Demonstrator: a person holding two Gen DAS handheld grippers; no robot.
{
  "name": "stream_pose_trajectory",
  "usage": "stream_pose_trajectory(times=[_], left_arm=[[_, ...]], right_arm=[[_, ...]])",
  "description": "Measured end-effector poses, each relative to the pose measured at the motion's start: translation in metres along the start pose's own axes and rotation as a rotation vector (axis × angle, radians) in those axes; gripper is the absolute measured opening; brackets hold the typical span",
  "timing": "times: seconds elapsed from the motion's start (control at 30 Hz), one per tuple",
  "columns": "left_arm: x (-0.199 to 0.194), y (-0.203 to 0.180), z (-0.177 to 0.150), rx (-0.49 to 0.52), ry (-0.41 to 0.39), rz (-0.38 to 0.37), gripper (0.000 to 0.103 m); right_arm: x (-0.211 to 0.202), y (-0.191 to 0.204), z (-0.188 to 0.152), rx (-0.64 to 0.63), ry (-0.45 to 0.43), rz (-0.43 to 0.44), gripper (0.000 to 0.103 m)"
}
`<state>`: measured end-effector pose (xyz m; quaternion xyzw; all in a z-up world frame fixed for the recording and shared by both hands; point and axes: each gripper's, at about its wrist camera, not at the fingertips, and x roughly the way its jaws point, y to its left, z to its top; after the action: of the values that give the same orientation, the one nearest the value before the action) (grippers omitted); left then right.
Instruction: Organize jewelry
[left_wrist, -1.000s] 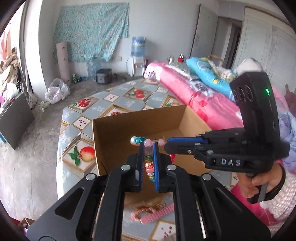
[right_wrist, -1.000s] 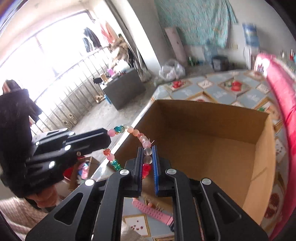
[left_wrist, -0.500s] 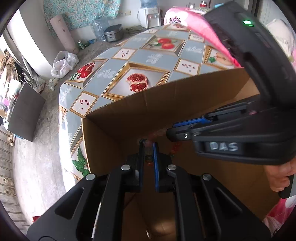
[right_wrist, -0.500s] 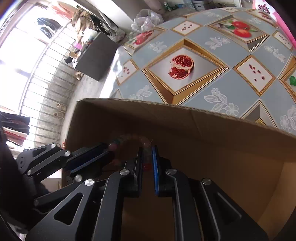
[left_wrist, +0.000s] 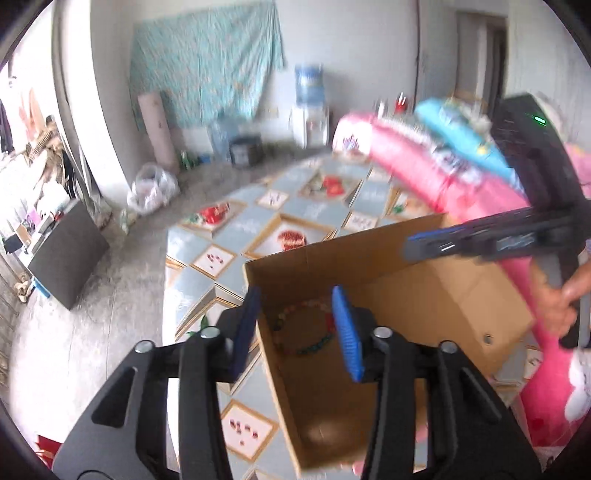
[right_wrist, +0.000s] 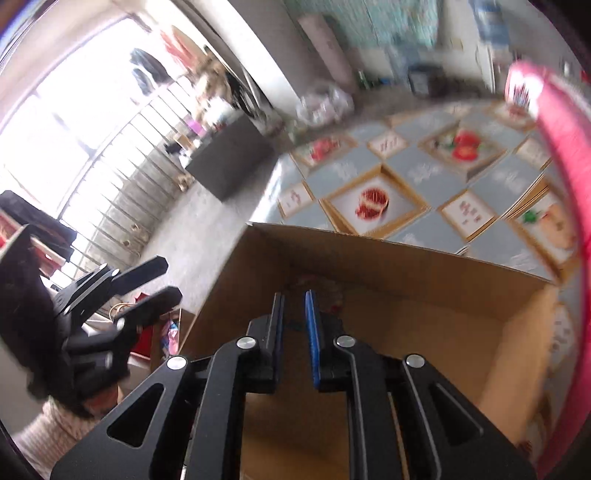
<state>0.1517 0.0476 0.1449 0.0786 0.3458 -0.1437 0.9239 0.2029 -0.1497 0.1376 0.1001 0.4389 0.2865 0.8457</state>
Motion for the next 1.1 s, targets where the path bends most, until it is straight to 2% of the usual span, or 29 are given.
stream_pose_trajectory(times=[0.03,0.13,0.17,0.23,0.3,0.37,0.47,0.57,0.7,0.77,0.9,1.1], left_arm=[[-0.019,0.001,-0.011,-0.01,-0.031,-0.008,0.045],[-0.057,0.001,-0.045,-0.028,-0.086,-0.046,0.051],[-0.066,-0.001,-0.059,-0.031,-0.092,-0.049,0.051],[-0.075,-0.005,-0.087,-0.046,-0.088,-0.059,0.051],[-0.075,-0.013,-0.117,-0.077,-0.052,-0.105,0.052],[-0.065,-0.024,-0.139,-0.094,-0.027,-0.114,0.052],[-0.039,-0.049,-0.164,-0.087,0.04,-0.109,0.052],[-0.014,-0.078,-0.177,-0.035,0.073,-0.082,0.052],[0.009,-0.104,-0.182,0.045,0.064,-0.06,0.051],[0.021,-0.114,-0.185,0.077,0.066,-0.044,0.044],[0.04,-0.123,-0.189,0.096,0.095,-0.059,0.027],[0.048,-0.129,-0.193,0.139,0.085,-0.04,0.022]], right_arm=[[-0.027,0.005,-0.015,-0.027,-0.051,-0.01,0.029],[-0.084,0.014,-0.066,-0.074,-0.15,-0.032,0.035],[-0.093,0.012,-0.082,-0.075,-0.165,-0.033,0.037],[-0.105,0.009,-0.116,-0.066,-0.188,-0.023,0.048],[-0.102,0.005,-0.153,-0.036,-0.18,-0.012,0.054],[-0.083,-0.002,-0.187,0.001,-0.141,-0.026,0.056],[-0.048,-0.011,-0.217,0.029,-0.055,-0.072,0.056],[-0.017,-0.005,-0.229,-0.076,0.008,-0.167,0.056],[-0.004,0.012,-0.222,-0.233,0.025,-0.211,0.059],[0.004,0.016,-0.216,-0.286,0.041,-0.232,0.06],[0.021,0.022,-0.209,-0.376,0.095,-0.217,0.061],[0.041,0.024,-0.208,-0.469,0.193,-0.237,0.061]])
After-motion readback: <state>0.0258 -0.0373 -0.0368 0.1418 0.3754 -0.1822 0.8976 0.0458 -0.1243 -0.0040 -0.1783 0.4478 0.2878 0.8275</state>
